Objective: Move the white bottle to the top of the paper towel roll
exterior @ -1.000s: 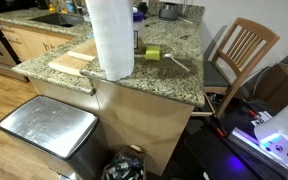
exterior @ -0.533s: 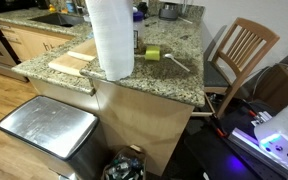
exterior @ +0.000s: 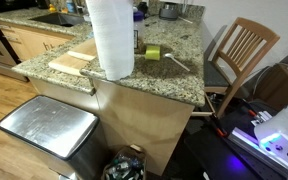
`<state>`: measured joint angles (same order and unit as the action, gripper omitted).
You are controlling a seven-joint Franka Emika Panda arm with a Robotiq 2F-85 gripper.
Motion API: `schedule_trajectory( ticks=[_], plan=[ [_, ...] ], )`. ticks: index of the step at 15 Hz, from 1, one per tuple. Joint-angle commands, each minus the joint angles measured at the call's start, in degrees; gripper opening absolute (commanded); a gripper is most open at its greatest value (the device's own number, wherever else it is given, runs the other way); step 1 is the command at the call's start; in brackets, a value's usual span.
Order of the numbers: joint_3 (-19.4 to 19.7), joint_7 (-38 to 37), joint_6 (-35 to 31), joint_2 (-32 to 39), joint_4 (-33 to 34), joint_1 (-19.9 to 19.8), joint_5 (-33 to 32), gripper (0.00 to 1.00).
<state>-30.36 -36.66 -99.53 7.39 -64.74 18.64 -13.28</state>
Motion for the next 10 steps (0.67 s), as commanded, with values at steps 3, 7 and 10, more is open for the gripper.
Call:
schedule_trajectory(
  ticks=[3,7,10],
  plan=[
    [0.5,-0.3,2.4,1.6,0.4,-0.7,1.2,0.28],
    [5.7,-1.1,6.5,6.7,4.4,4.4,0.5,0.28],
    [8.8,-1.3,6.9,10.4,8.3,7.4,0.8,0.28]
  ],
)
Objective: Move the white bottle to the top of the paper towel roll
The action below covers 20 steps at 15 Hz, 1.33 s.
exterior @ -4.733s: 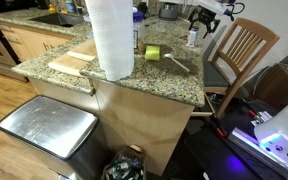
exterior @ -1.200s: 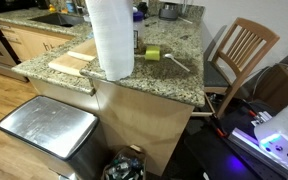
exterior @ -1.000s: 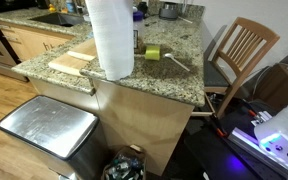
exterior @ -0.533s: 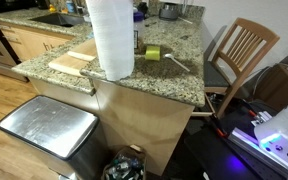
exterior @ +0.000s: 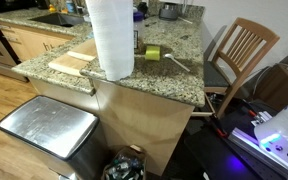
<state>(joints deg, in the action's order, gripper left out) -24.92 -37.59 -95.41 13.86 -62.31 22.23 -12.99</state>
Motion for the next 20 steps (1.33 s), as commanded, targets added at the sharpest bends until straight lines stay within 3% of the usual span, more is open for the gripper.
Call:
schedule_trajectory(
  ticks=[1,5,6,8,9,20],
  plan=[
    [4.3,-0.4,3.1,5.0,6.9,4.8,1.0,0.28],
    [7.0,-1.5,7.6,7.9,11.5,7.6,3.2,0.28],
    [5.3,-0.9,3.9,5.8,6.7,5.8,1.8,0.53],
    [6.0,-1.4,5.4,6.6,8.4,6.7,2.2,0.53],
    [6.1,-1.4,5.7,6.7,8.8,6.8,2.2,0.28],
    [6.2,-3.0,4.5,8.3,6.4,5.6,3.4,0.28]
  ],
)
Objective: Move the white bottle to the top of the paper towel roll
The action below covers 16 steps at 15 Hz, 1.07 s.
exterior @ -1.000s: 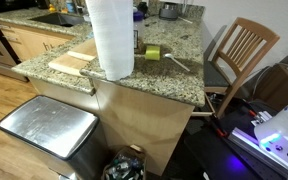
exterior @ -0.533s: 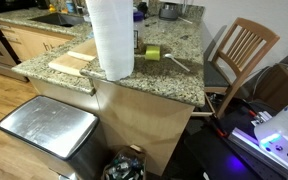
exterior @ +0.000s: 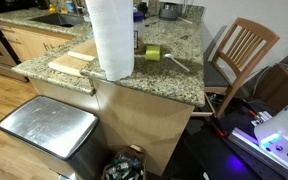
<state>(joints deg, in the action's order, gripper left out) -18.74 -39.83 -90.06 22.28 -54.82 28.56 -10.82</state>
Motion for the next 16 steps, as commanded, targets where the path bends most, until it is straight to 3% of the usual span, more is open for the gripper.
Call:
schedule_trajectory(
  ticks=[1,2,3,4,6,9,13,16],
  plan=[
    [-0.1,-0.9,-0.8,-0.1,-0.9,-0.8,1.4,0.28],
    [-0.1,-1.1,-0.8,-0.1,-0.9,-0.9,1.5,0.28],
    [0.1,-1.5,-0.8,-0.1,-1.0,-0.7,1.0,0.46],
    [0.1,-1.7,-1.0,-0.1,-1.0,-0.7,1.0,0.77],
    [-0.1,-1.7,-2.7,-0.3,-1.1,-0.7,0.9,0.79],
    [0.0,-1.8,-5.9,-1.0,-1.5,-0.6,0.3,0.99],
    [0.9,-2.7,-7.8,-3.1,-3.1,0.3,-3.6,1.00],
    [1.9,-4.8,-8.8,-6.8,-5.7,1.2,-11.8,1.00]
  ],
)
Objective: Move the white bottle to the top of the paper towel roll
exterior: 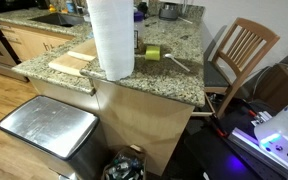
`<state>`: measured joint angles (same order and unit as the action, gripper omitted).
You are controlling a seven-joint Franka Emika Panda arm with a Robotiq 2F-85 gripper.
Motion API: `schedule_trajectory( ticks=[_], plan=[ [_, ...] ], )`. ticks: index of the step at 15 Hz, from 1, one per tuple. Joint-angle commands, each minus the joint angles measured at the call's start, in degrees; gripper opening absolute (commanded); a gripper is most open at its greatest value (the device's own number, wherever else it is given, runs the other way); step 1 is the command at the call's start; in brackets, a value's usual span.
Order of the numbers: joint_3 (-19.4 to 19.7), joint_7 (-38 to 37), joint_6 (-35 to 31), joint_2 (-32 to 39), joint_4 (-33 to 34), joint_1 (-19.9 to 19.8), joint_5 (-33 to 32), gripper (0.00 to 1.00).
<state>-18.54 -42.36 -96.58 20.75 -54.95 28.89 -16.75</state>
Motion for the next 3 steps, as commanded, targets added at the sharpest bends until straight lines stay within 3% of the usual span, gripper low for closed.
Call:
schedule_trajectory(
  ticks=[1,3],
  plan=[
    [1.8,-3.0,-2.8,-6.5,-6.5,1.0,-8.8,1.00],
    [1.7,-6.1,-5.8,-10.4,-10.9,0.4,-13.0,1.00]
  ],
)
